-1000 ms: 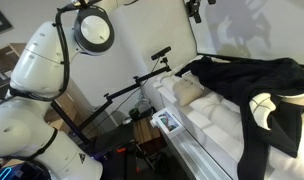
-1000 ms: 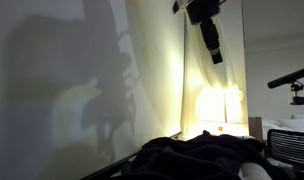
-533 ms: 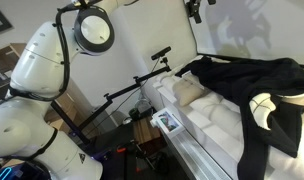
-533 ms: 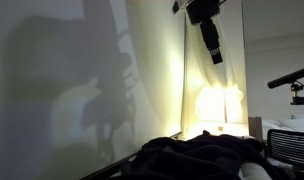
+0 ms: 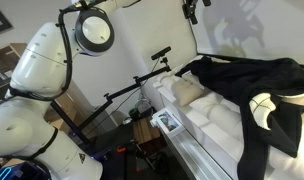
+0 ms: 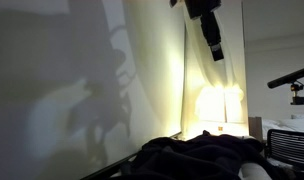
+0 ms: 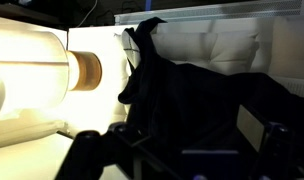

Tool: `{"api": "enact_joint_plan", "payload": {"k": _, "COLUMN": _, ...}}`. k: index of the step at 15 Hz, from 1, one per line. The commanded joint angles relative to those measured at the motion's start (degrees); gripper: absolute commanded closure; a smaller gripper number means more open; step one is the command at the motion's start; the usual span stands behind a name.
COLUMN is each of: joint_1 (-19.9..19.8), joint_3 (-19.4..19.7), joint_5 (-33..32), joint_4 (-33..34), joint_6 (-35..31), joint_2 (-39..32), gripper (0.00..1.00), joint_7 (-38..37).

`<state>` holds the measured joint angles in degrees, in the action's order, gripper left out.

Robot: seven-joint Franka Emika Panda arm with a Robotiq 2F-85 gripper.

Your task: Unfold the black cloth on the bed.

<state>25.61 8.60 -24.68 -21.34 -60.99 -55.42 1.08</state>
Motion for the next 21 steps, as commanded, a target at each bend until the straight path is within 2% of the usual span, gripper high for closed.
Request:
{"api": "enact_joint_plan", "payload": {"k": 1, "joint_1": 3.4, "joint_3": 1.9, "joint_5": -2.2, "joint_4": 0.0, "joint_6": 0.6, "joint_2": 0.7, "gripper": 0.0, "joint_7": 0.7}}
{"api": "enact_joint_plan", "payload": {"k": 7, "joint_1": 7.4, "joint_3": 3.9, "joint_5": -5.5, "joint_4": -0.4, "joint_6": 0.2, "joint_2": 0.7, "gripper": 0.0, "joint_7": -1.5}}
{"api": "enact_joint_plan", "payload": {"k": 10, "joint_1": 7.5, "joint_3": 3.2, "joint_5": -4.6, "joint_4": -0.7, "joint_6": 0.0, "joint_2": 1.0, "gripper": 0.0, "joint_7": 0.9}}
{"api": "enact_joint_plan", "payload": {"k": 14, "joint_1": 3.5, "joint_3": 1.2, "joint_5": -1.1, "joint_4": -0.5, "joint_6": -0.4, "joint_2": 0.7, "gripper": 0.0, "joint_7": 3.1}}
{"api": "enact_joint_plan", "payload": {"k": 21, "joint_1": -6.5, "joint_3": -1.8, "joint_5": 4.1, "joint_4": 0.0, "joint_6": -3.2, "joint_2": -1.7, "gripper": 0.0, "joint_7": 13.3}}
